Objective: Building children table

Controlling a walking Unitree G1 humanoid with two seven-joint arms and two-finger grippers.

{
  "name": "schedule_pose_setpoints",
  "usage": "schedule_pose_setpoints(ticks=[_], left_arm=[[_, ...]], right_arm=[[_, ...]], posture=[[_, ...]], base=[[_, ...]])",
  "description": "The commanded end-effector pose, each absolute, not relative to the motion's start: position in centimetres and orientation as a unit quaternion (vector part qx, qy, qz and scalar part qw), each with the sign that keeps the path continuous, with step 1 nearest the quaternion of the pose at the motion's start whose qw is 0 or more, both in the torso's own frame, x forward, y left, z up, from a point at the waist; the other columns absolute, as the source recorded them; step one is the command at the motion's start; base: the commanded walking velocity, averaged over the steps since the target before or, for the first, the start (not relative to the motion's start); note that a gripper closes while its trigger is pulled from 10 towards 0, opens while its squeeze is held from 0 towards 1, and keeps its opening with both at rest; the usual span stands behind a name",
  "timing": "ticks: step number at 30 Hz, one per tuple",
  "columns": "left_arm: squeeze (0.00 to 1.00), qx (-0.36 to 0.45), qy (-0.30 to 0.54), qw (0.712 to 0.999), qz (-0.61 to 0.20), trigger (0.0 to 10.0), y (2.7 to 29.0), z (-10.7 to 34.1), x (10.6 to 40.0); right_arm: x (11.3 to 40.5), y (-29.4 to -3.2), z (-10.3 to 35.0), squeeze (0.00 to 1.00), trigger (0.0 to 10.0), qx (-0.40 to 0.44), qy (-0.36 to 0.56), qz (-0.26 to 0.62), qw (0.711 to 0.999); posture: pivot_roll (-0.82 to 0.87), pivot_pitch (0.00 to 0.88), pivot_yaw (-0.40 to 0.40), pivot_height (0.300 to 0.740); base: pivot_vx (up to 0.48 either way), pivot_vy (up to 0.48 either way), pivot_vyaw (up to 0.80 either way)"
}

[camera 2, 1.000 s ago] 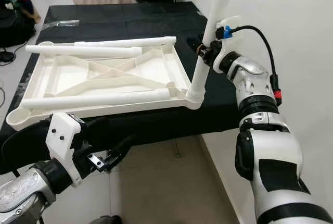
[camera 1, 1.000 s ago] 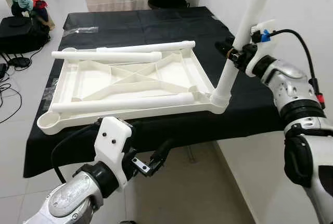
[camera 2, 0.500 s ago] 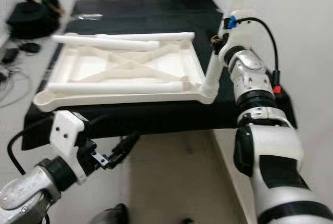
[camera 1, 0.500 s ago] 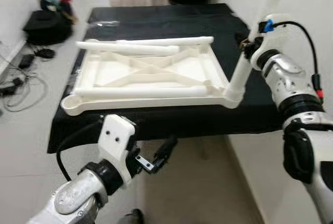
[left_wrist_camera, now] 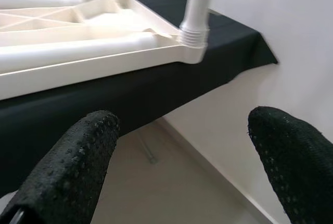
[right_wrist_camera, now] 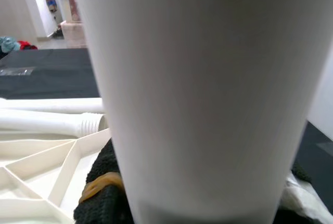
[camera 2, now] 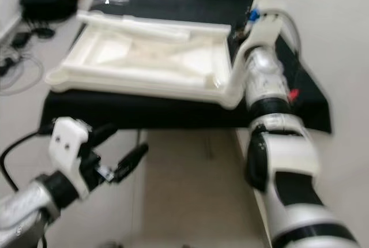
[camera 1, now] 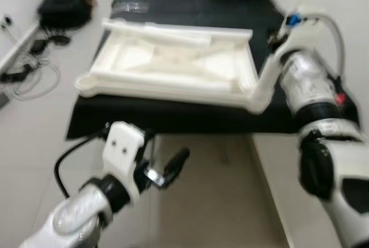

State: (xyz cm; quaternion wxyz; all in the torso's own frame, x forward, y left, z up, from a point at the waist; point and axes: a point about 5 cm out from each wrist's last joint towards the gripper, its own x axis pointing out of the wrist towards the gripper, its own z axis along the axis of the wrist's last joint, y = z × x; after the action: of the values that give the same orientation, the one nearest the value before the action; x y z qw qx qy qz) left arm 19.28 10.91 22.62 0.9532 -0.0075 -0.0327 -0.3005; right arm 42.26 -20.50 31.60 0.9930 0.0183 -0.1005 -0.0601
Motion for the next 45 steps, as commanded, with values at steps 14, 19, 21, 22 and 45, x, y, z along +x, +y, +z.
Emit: schedule_pose_setpoints(ticks=[14,19,21,22,45], left_arm=[[0.00,-0.006,-0.040,0.952,-0.302,10.0,10.8,23.0,19.3],[0.00,-0.003,-0.039,0.953,-0.301,10.0,10.9,23.0,19.4],[0.00,-0.003,-0.038,0.953,-0.302,10.0,10.9,23.0,19.4],[0.00,-0.003,-0.038,0.953,-0.302,10.0,10.9,23.0,19.4],[0.00,0.000,-0.043,0.952,-0.302,10.0,10.9,23.1,19.6]], right_arm=[[42.4,-20.2,26.9,0.00,10.0,0.092,-0.012,-0.183,0.979],[42.3,-19.9,27.2,0.00,10.0,0.103,-0.017,-0.219,0.970],[42.3,-19.4,27.3,0.00,10.0,0.110,-0.016,-0.237,0.965],[42.3,-19.4,27.3,0.00,10.0,0.110,-0.016,-0.237,0.965],[40.7,-19.0,27.8,0.00,10.0,0.160,0.001,-0.478,0.864]], posture=[[0.14,0.292,-0.043,0.740],[0.14,0.296,-0.041,0.740],[0.14,0.294,-0.039,0.740],[0.14,0.294,-0.039,0.740],[0.14,0.278,-0.049,0.740]], base=[[0.000,0.000,0.00],[0.000,0.000,0.00],[0.000,0.000,0.00],[0.000,0.000,0.00],[0.000,0.000,0.00]])
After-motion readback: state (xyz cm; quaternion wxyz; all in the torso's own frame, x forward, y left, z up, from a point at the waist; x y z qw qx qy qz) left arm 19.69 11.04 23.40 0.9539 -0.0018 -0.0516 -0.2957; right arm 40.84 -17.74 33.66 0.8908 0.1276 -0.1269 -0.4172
